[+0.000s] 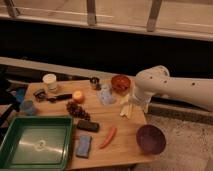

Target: Place eraser in metal cup

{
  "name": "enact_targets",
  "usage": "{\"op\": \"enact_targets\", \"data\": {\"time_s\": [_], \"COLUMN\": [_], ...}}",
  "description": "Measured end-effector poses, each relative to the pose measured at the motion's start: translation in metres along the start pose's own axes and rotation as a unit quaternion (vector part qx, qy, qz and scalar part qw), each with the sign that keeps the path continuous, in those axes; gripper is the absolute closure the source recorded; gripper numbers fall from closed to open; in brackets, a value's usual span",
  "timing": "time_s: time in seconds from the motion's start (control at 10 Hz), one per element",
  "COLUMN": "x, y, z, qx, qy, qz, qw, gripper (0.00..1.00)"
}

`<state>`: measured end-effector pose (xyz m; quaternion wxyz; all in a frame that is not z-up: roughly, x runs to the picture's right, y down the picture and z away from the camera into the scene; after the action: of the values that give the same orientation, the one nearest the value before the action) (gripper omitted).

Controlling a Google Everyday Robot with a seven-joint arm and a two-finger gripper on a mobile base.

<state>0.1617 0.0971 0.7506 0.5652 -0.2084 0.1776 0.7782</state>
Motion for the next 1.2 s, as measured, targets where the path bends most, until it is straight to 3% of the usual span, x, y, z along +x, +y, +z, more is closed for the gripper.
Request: {"op": "enact_targets", "data": {"time_s": [0.3, 0.5, 0.7, 1.0, 1.1, 1.2], "x": [0.0, -0.003, -0.003, -0.001, 0.001, 0.005], "y": [-0.003, -0.019, -0.022, 0.016, 0.032, 0.061], "z": [-0.004, -0.008, -0.009, -0.004, -0.003, 0.001], "qx": [-0.002, 0.003, 0.011, 0.013, 0.011, 0.005], "qy": [-0.001, -0.002, -0.005, -0.005, -0.003, 0.001], "qz": [0.006, 0.025, 0.006, -0.058, -0.08, -0.118], "qw": [1.0, 0.9997, 0.9999, 0.9982, 0.9967, 0.993], "gripper": [0.2, 0.2, 0.2, 0.2, 0.2, 0.2]}}
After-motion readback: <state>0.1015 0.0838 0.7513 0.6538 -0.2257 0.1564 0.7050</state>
